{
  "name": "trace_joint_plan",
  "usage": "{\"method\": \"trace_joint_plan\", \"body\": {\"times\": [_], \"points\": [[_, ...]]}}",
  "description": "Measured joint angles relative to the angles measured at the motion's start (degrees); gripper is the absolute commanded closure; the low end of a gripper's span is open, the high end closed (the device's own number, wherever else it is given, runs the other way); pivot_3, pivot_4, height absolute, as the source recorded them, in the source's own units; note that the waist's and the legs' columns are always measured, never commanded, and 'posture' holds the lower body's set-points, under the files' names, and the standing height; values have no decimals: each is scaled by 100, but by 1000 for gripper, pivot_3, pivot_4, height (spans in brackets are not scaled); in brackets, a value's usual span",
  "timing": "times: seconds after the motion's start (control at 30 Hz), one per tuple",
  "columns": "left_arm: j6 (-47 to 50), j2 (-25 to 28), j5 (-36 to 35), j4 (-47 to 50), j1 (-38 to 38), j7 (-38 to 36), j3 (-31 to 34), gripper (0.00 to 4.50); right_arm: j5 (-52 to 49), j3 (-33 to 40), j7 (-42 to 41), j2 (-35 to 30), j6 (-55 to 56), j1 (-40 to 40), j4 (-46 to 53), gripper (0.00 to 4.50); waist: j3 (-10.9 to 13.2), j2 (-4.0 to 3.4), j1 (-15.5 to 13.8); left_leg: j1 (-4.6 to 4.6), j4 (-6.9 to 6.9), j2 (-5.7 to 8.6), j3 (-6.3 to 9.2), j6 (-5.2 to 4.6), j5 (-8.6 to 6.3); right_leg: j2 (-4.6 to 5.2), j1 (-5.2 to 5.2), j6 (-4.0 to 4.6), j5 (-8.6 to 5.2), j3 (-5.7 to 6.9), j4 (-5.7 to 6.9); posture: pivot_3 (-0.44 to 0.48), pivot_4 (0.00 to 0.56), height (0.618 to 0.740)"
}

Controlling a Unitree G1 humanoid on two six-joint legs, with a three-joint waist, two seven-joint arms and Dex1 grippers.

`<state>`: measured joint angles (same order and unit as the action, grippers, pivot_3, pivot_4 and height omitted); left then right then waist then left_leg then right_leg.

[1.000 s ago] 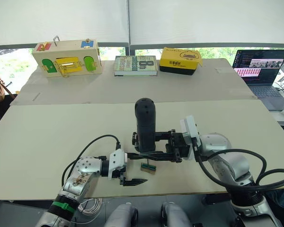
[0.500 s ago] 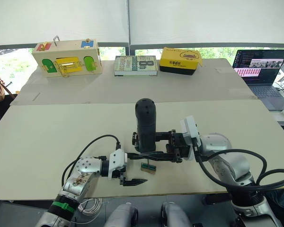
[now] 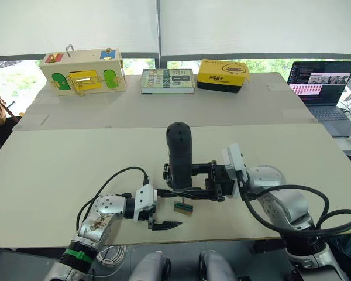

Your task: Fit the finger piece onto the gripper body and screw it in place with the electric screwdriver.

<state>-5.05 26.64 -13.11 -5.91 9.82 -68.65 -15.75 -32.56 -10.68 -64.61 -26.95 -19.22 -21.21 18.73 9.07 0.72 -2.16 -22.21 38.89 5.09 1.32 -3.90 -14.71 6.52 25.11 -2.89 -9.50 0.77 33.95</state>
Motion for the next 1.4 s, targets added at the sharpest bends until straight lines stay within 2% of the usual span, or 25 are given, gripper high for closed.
{"method": "trace_joint_plan", "body": {"times": [0.33, 0.83, 0.93, 1.03, 1.07, 1.27, 1.4], "points": [[-130, 0, -133, 18, -132, -20, 146, 62, -18, -8, 19, 26, -10, -2, 67, 2576, 0, 0, 8, -12, -9, -1, 0, -1, 0, -3, 5, 7, -5, 3, 0, 0, 150, 740], [-72, 246, -812, 241, -480, -437, 518, 62, -308, 67, 167, 24, -256, -276, 390, 2576, 29, 4, 161, -27, -17, -1, 0, -15, -15, -8, 28, 44, 2, 2, 1, 0, 150, 740], [46, 394, -974, 325, -585, -495, 653, 62, -476, 113, 235, 24, -316, -345, 461, 2576, 44, 11, 156, -41, -16, 0, 0, -16, -15, -8, 43, 54, 8, 2, 2, 0, 150, 740], [254, 572, -1115, 430, -654, -520, 821, 62, -539, 194, 301, 17, -437, -435, 539, 2576, 48, 16, 150, -86, -2, 4, 0, -22, -10, -13, 103, 61, 15, 3, 11, 0, 150, 740], [357, 620, -1193, 518, -686, -519, 885, 62, -608, 238, 335, 16, -476, -466, 566, 2576, 49, 16, 150, -98, 0, 5, 0, -52, 10, -14, 106, 66, 19, 3, 12, 0, 150, 740], [1187, 793, -1857, 1095, -744, -288, 1416, 62, -947, 449, 502, -80, -697, -534, 767, 2576, 54, 17, 143, -106, -3, 7, 0, -53, 6, -14, 112, 72, 25, 4, 8, 0, 150, 740], [1414, 865, -1896, 1173, -741, -165, 1631, 62, -1166, 617, 599, -196, -838, -667, 888, 2576, 54, 17, 146, -105, -3, 9, 0, -53, 7, -18, 111, 72, 25, 5, 9, 0, 150, 740]]}}
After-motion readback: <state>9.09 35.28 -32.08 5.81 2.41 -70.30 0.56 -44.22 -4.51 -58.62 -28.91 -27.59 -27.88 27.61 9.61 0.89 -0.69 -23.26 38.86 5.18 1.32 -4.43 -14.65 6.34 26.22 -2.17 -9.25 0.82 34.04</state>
